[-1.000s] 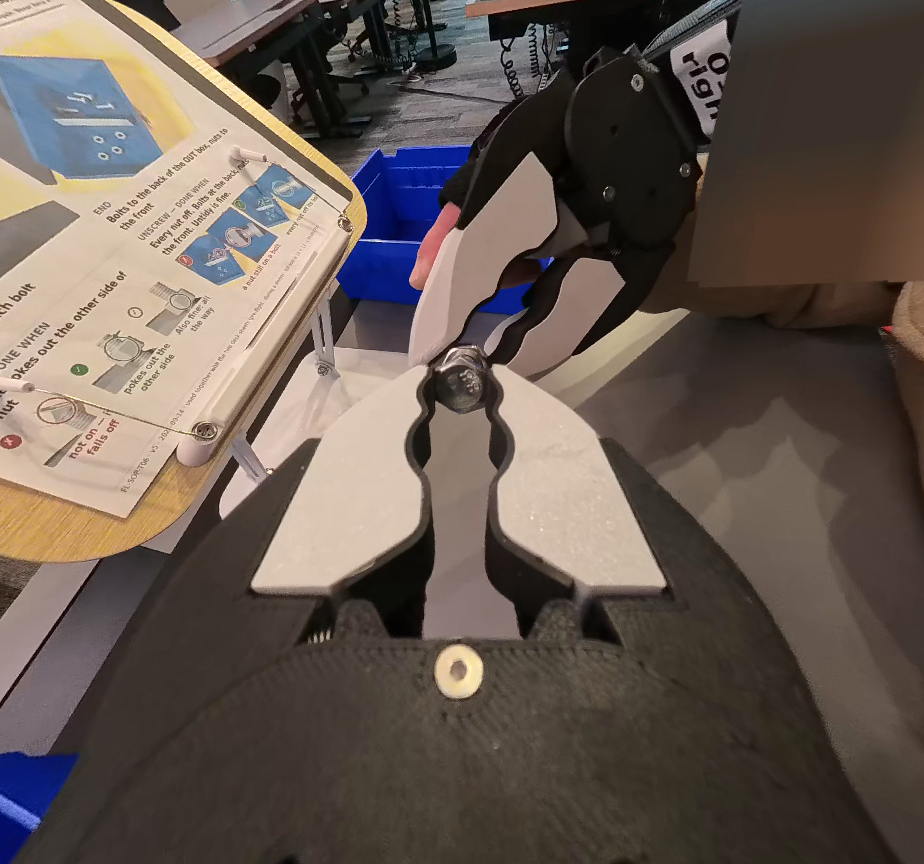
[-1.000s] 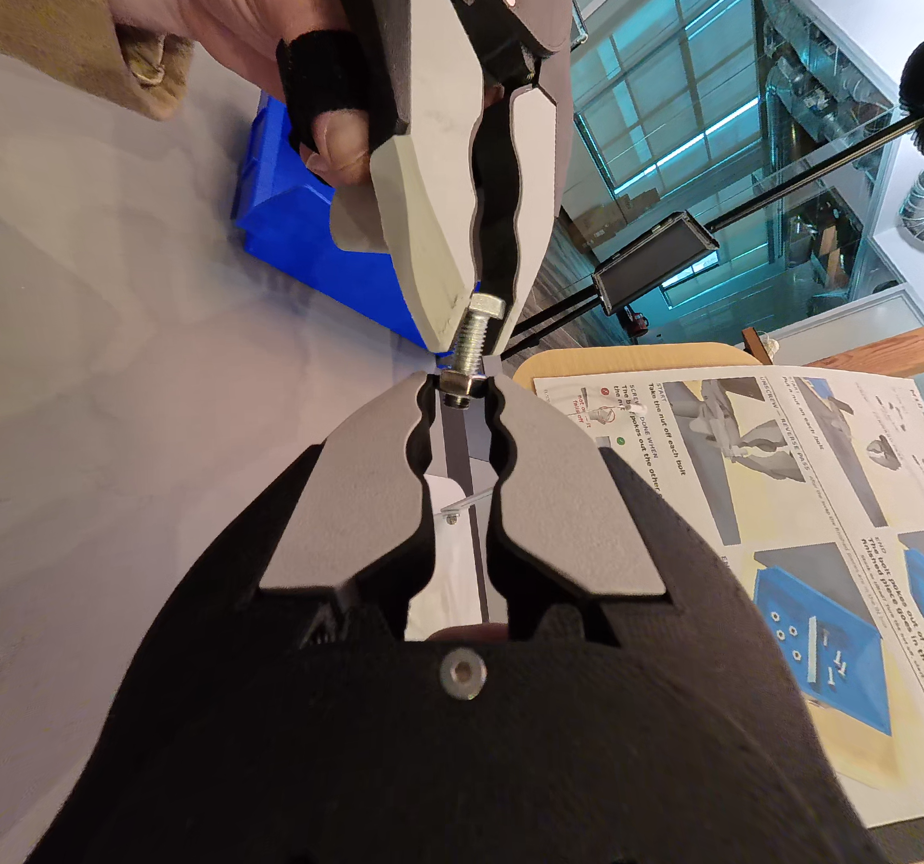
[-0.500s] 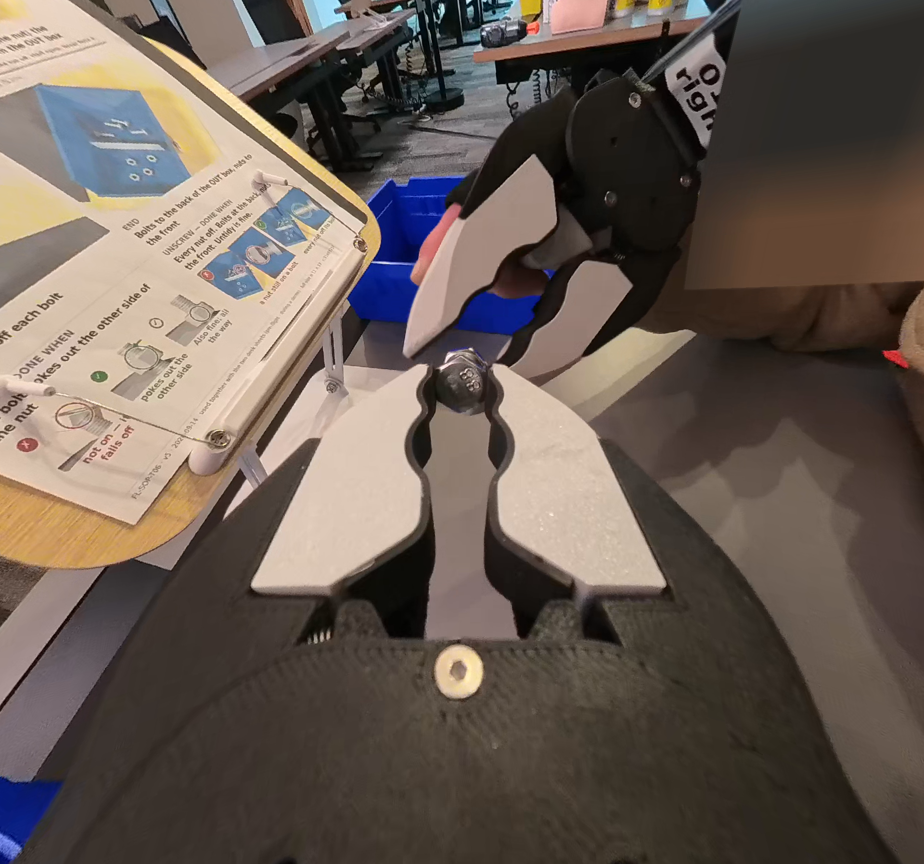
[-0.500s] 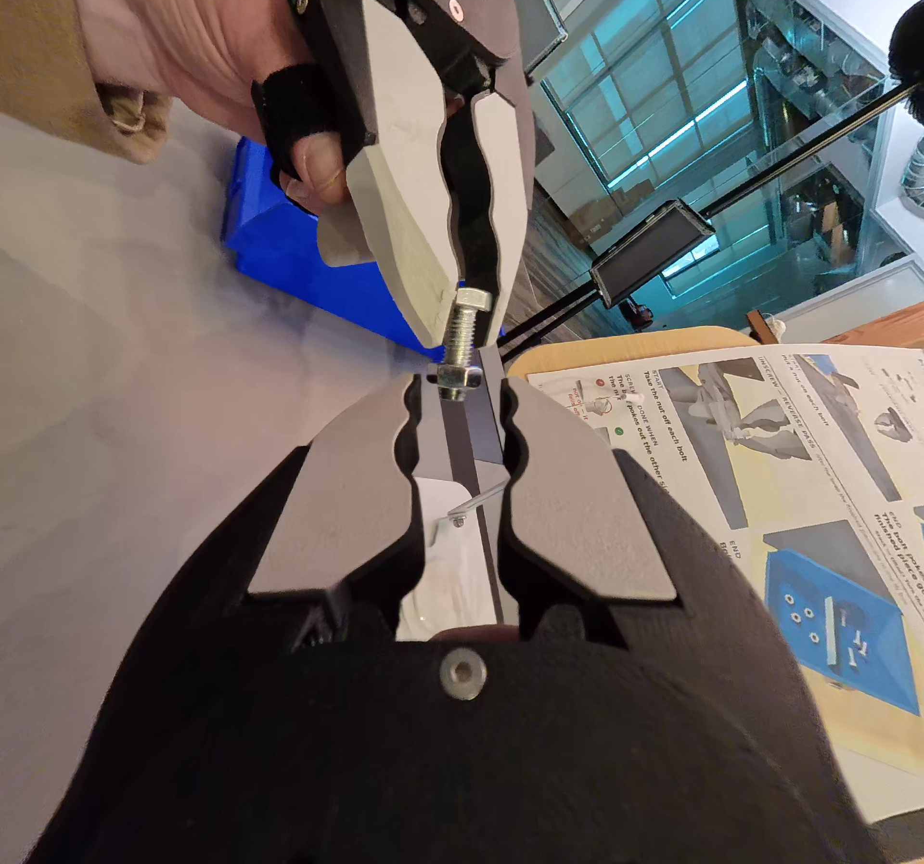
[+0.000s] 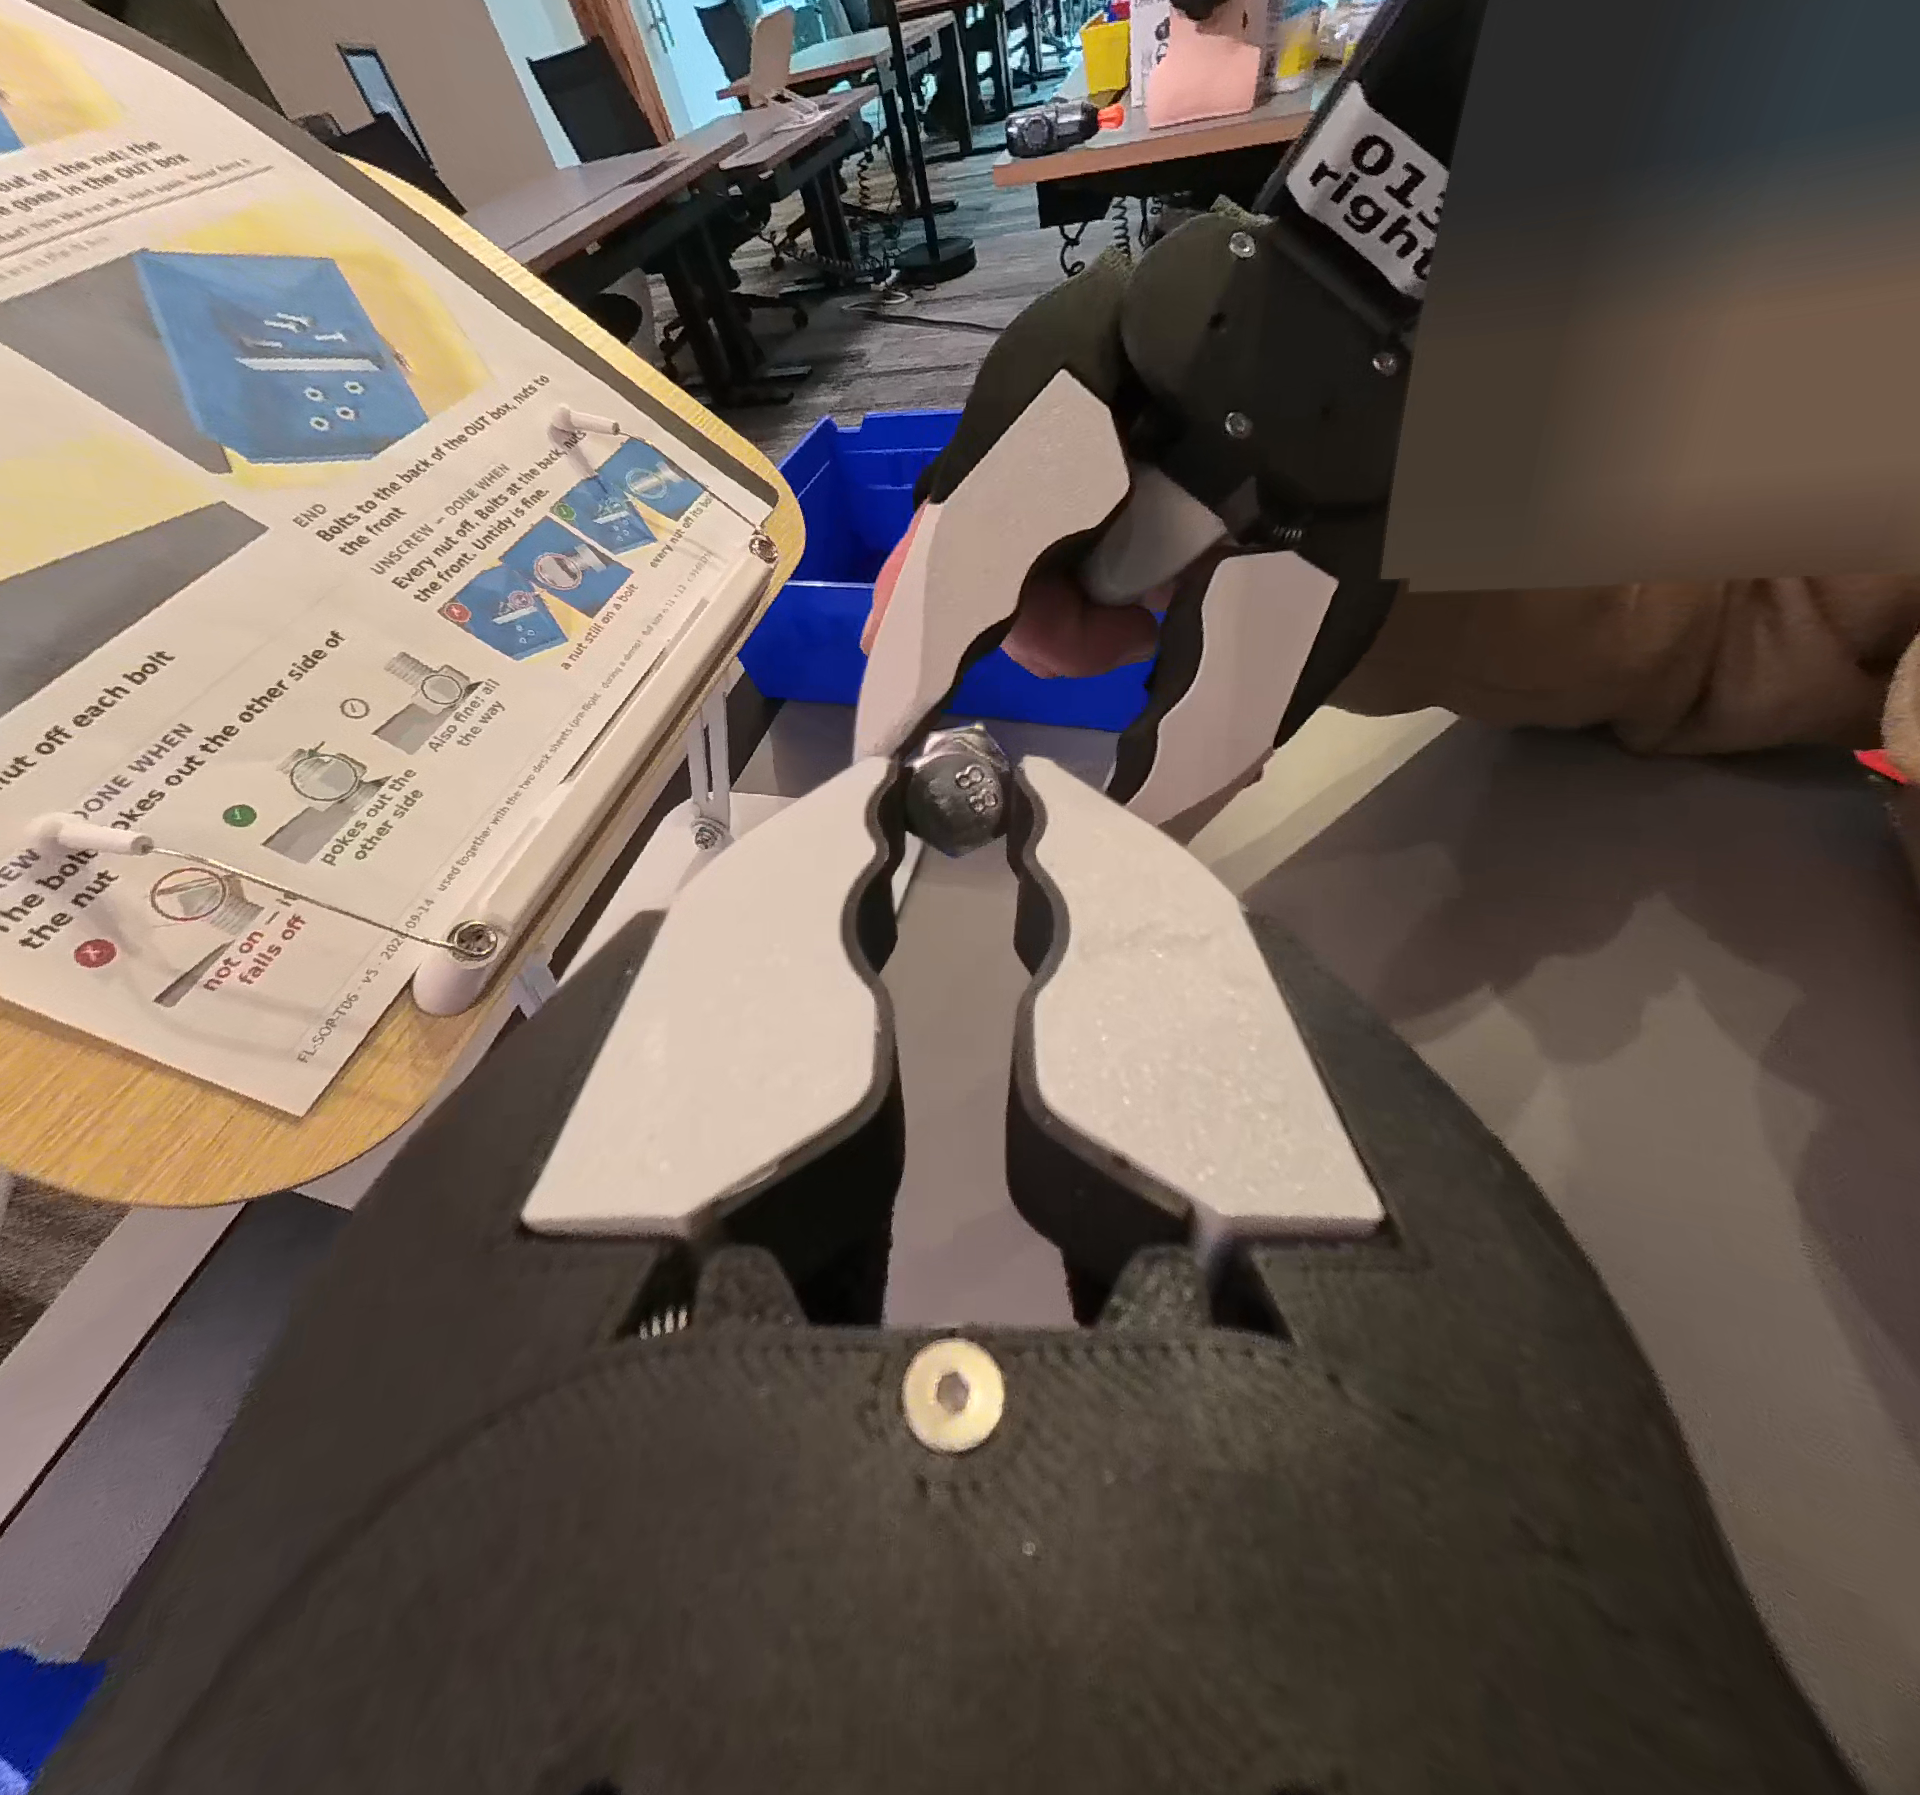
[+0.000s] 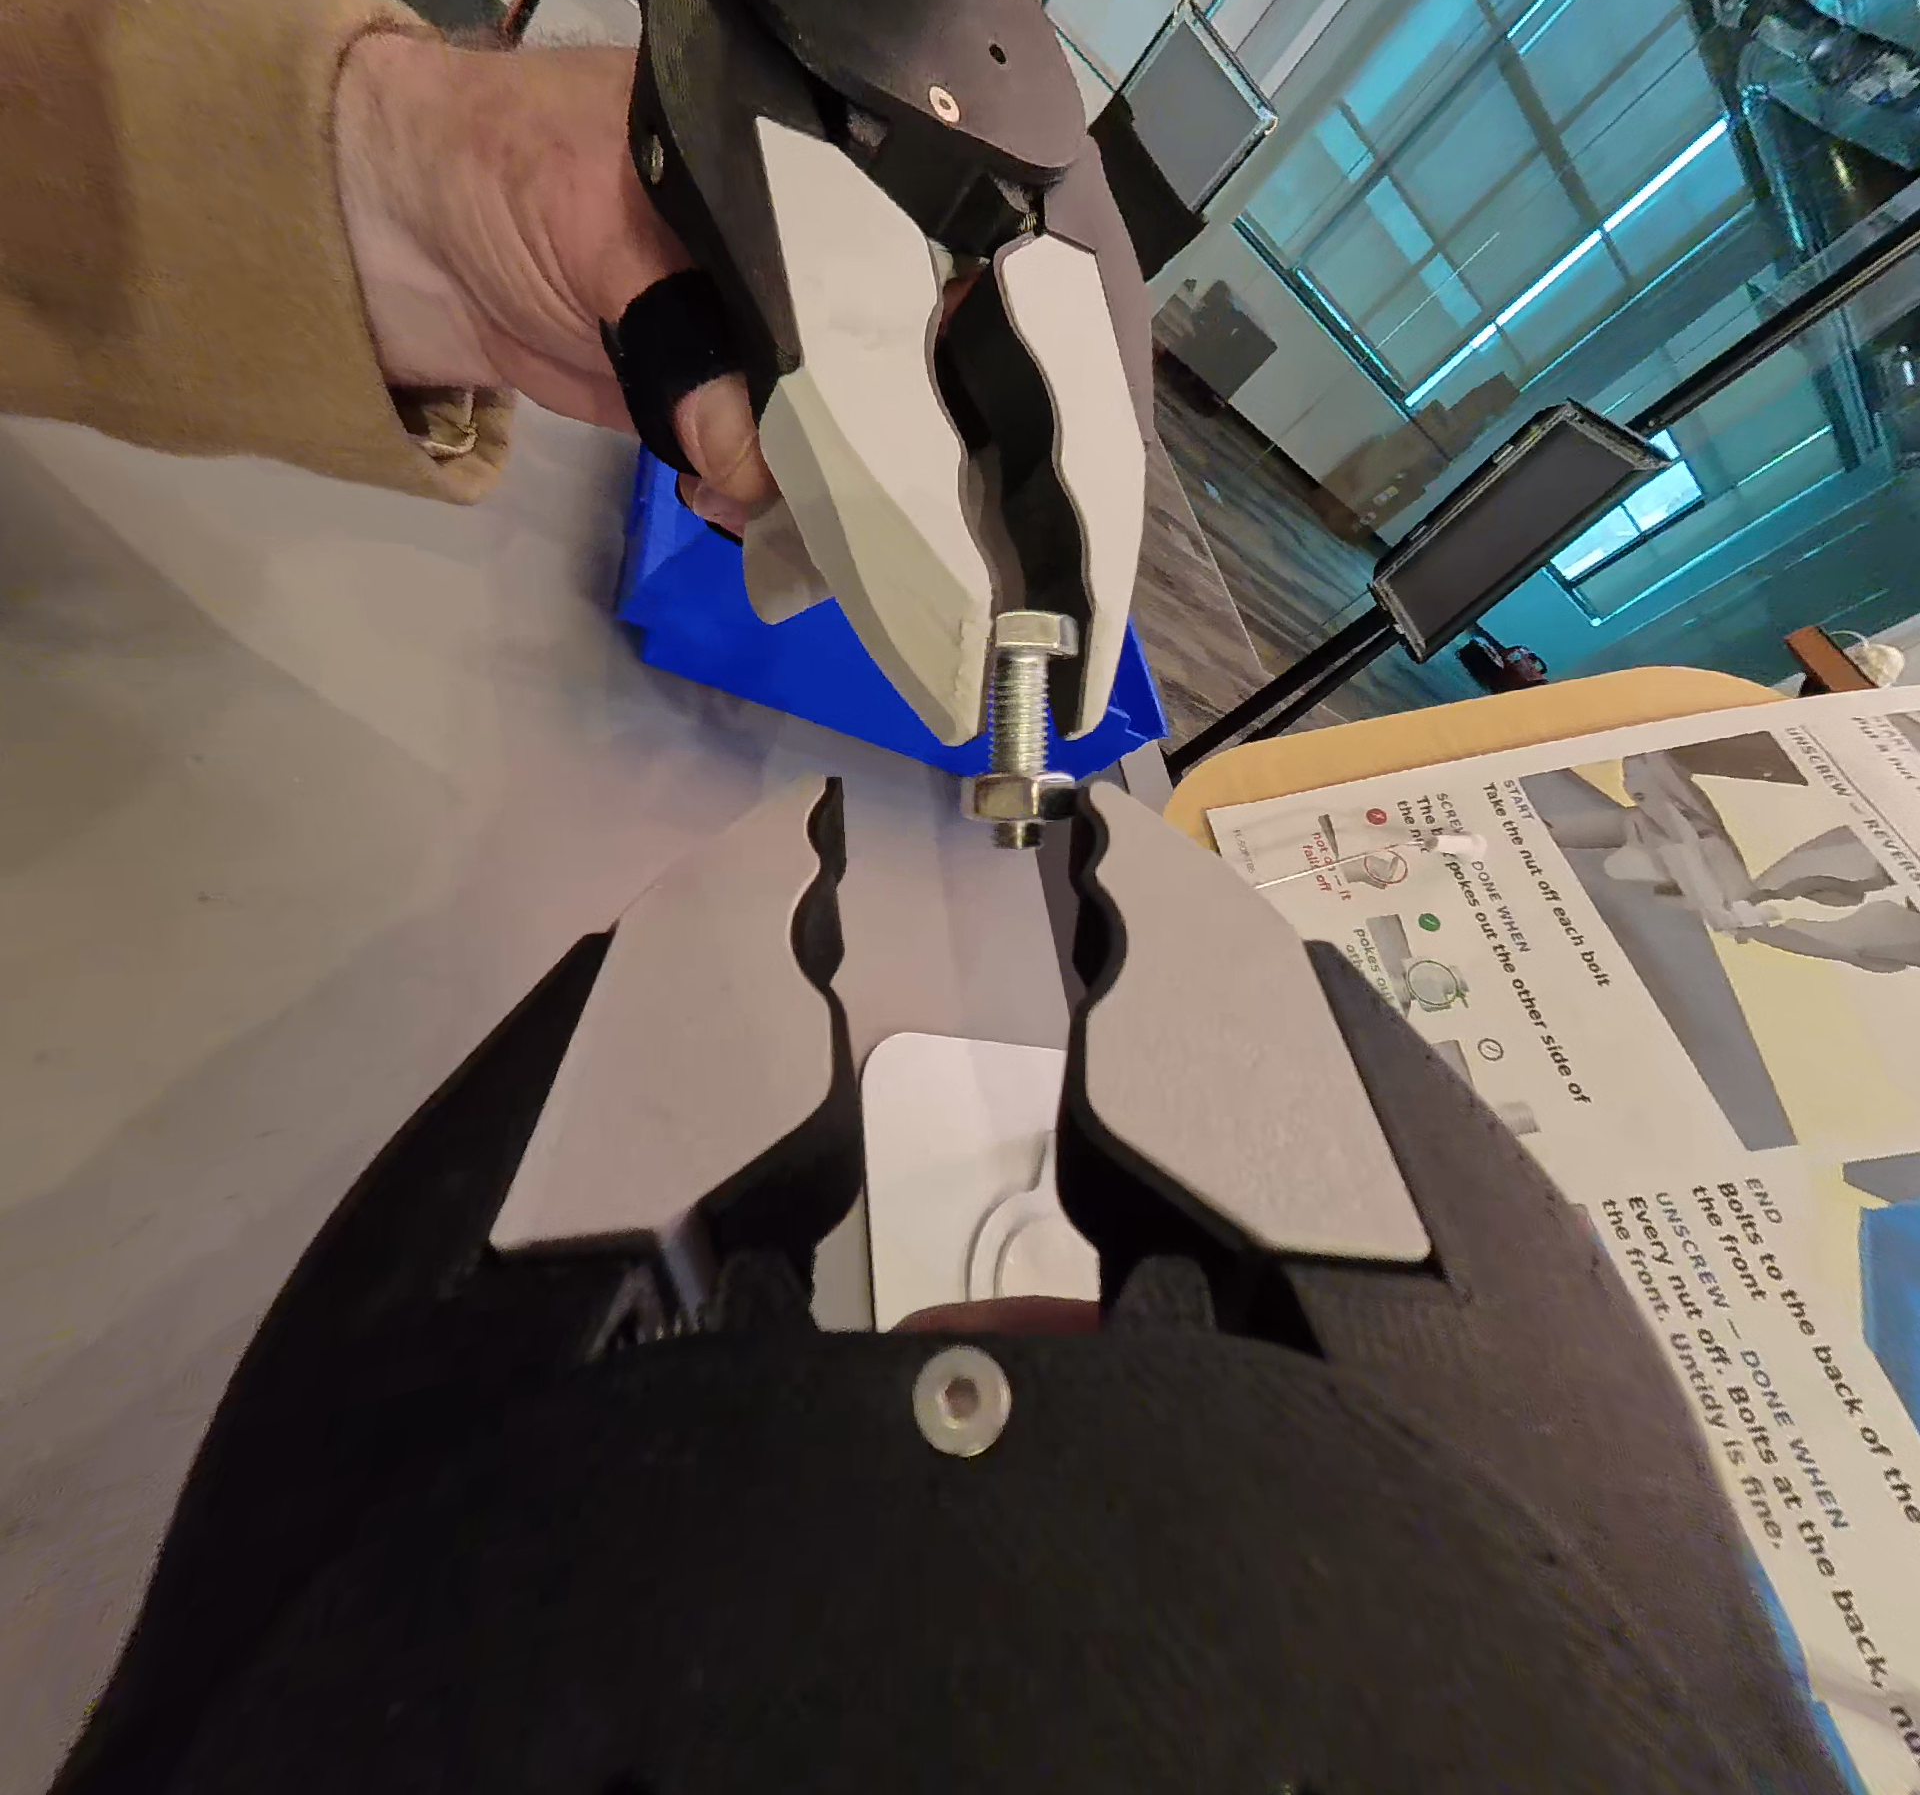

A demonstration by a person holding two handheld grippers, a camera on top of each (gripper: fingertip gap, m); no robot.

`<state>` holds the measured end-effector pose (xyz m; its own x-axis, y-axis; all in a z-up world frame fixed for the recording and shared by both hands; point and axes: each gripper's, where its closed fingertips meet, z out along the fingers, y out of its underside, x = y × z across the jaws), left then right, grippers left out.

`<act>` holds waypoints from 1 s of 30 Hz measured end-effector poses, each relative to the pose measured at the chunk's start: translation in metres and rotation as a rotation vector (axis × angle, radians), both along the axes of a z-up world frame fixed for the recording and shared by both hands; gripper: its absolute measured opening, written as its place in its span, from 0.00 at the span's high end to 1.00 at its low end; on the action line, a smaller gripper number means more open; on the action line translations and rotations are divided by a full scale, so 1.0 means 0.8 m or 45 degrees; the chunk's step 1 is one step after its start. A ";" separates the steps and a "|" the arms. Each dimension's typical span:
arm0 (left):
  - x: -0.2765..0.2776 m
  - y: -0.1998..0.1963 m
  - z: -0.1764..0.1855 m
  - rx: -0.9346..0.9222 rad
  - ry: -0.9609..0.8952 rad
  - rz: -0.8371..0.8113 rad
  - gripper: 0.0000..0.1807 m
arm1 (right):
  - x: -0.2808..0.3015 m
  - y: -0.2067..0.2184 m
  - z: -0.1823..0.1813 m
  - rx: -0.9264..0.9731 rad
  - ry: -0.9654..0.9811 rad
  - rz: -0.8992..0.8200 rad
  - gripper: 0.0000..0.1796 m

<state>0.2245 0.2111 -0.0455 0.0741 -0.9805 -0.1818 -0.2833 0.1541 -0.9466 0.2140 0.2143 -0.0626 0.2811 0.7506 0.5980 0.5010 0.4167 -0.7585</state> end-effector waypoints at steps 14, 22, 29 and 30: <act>-0.009 0.011 0.012 -0.024 -0.085 0.043 0.90 | 0.016 -0.010 0.020 -0.057 0.078 0.071 0.84; -0.004 0.007 0.016 -0.044 -0.152 0.014 0.90 | 0.003 -0.001 0.011 -0.077 0.106 0.033 0.77; -0.004 0.008 0.021 -0.102 -0.233 -0.019 0.90 | 0.002 -0.003 0.019 -0.075 0.148 0.038 0.77; -0.004 0.008 0.020 -0.110 -0.242 -0.027 0.90 | 0.003 -0.003 0.020 -0.075 0.149 0.036 0.77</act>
